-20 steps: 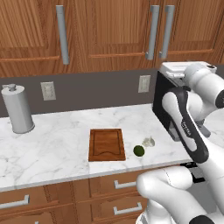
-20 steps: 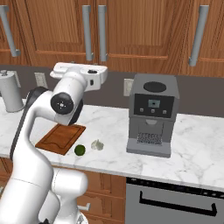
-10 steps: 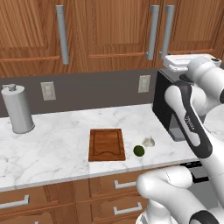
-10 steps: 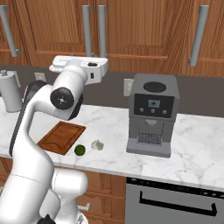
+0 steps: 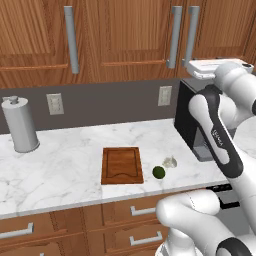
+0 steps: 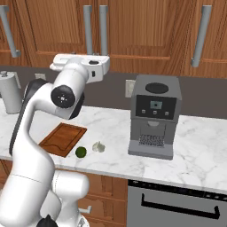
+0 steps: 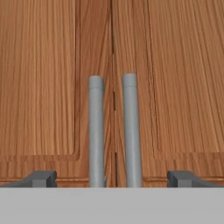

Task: Open the cabinet. Place the bowl and condiment on the counter. Then place the lime and garlic on the cutting board.

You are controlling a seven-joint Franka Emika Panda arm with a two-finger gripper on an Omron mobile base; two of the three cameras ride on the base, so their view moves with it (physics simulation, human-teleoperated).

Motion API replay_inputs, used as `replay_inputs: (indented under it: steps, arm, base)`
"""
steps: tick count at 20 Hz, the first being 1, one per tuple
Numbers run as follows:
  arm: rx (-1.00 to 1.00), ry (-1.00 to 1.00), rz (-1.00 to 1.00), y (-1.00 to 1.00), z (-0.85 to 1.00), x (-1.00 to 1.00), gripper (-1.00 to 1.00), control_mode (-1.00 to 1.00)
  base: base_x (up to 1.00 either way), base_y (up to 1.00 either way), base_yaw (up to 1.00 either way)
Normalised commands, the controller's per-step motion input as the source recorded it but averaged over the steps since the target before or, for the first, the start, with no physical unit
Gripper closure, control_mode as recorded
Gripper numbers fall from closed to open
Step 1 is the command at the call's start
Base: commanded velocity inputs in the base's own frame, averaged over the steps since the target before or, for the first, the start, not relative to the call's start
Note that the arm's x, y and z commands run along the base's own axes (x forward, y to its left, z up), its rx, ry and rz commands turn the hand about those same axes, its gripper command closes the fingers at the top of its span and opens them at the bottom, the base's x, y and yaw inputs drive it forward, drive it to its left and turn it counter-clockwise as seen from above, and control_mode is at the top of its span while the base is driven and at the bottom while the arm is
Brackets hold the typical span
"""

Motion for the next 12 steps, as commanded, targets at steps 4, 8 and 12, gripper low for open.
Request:
replay_inputs:
  steps: [4, 8, 12]
  arm:
    - [0.0, 0.0, 0.0, 0.0, 0.01, 0.09, -1.0, -1.0]
    - [0.0, 0.0, 0.0, -0.01, 0.0, 0.21, -1.0, -1.0]
    - [0.0, 0.0, 0.0, -0.33, 0.0, 0.13, -1.0, -1.0]
  base:
    - [0.0, 0.0, 0.0]
    - [0.0, 0.0, 0.0]
    - [0.0, 0.0, 0.0]
